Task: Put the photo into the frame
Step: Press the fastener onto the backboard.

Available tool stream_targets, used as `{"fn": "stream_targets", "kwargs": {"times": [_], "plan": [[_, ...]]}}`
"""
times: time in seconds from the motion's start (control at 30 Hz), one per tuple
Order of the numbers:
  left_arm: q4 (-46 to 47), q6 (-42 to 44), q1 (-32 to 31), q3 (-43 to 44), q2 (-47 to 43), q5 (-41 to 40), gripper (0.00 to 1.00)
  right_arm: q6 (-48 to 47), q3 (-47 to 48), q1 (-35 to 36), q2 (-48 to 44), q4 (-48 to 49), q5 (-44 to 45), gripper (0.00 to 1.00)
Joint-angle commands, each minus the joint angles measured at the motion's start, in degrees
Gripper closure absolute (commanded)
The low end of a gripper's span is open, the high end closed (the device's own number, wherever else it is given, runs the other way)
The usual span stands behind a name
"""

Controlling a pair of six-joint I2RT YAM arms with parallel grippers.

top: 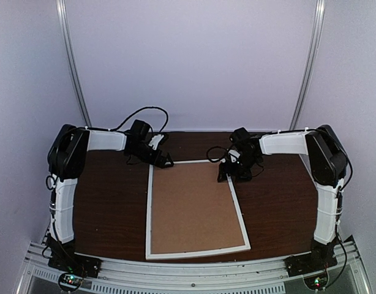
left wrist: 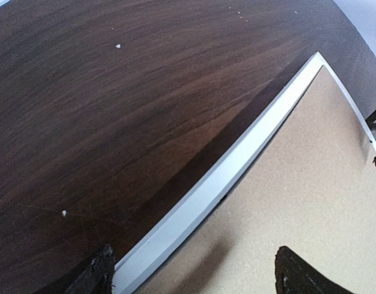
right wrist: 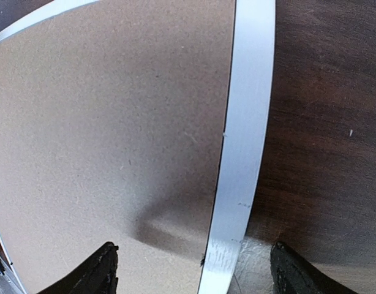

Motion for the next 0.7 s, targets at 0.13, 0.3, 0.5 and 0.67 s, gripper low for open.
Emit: {"fn": "stream_targets", "kwargs": {"times": [0.13,0.3,0.5,0.67], "plan": [[4.05,0.43,-0.26,-4.14,-4.34,0.3,0.09,0.06,0.76,-0.35,1.62,0.03,-0.22,0.15],[4.92,1.18,-0.24,-4.67,-4.73,-0.19,0.09,0.04,0.72,-0.49,1.7,0.07,-0.23,0.15],[6.91,1.63,-0.27,-6.4,-5.51,0.21,0.08,0.02,1.01,-0.45,2.06,-0.06,-0.45,0.15],[10.98,2.04,-0.27,-9.82,-7.46,1.32,0.09,0.13,1.0,-0.41,2.23,0.1,-0.61,0.15]]}}
